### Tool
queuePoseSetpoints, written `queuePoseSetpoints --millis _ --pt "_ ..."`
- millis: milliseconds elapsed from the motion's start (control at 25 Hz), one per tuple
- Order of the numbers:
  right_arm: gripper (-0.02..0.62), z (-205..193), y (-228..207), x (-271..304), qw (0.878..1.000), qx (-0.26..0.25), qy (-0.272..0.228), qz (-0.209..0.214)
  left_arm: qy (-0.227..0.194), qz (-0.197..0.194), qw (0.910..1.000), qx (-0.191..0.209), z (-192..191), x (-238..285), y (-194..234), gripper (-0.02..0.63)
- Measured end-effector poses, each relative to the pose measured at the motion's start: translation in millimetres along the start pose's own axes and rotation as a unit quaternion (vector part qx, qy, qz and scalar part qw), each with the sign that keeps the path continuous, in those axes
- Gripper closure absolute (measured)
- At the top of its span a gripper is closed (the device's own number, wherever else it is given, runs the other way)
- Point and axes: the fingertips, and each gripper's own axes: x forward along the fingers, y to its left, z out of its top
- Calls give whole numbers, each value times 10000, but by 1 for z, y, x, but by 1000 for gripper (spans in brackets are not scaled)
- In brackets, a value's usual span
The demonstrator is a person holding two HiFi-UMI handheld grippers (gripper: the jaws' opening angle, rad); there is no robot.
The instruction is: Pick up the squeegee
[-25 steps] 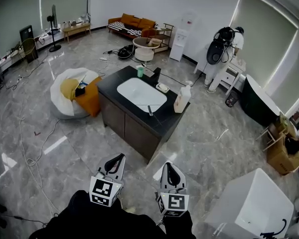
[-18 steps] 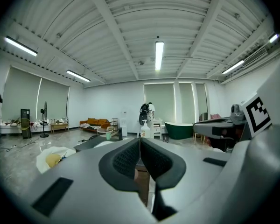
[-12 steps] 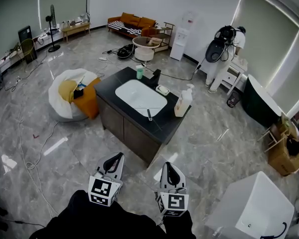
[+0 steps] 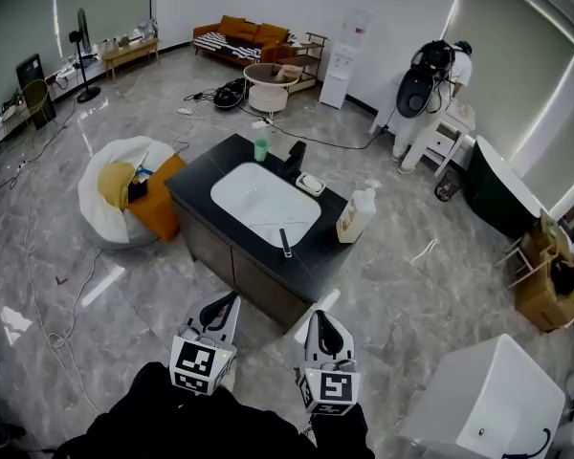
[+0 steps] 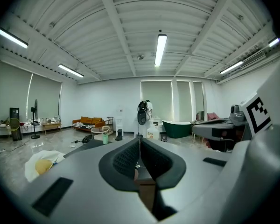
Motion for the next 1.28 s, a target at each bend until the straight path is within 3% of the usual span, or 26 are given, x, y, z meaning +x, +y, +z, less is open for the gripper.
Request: queuePoseSetpoints --millis 600,1280 --pt "578 22 18 156 9992 -54 167 -365 72 -499 9987 -85 16 115 120 578" --pt "578 15 15 230 9966 -80 381 -727 95 -760 9970 -131 13 170 183 578"
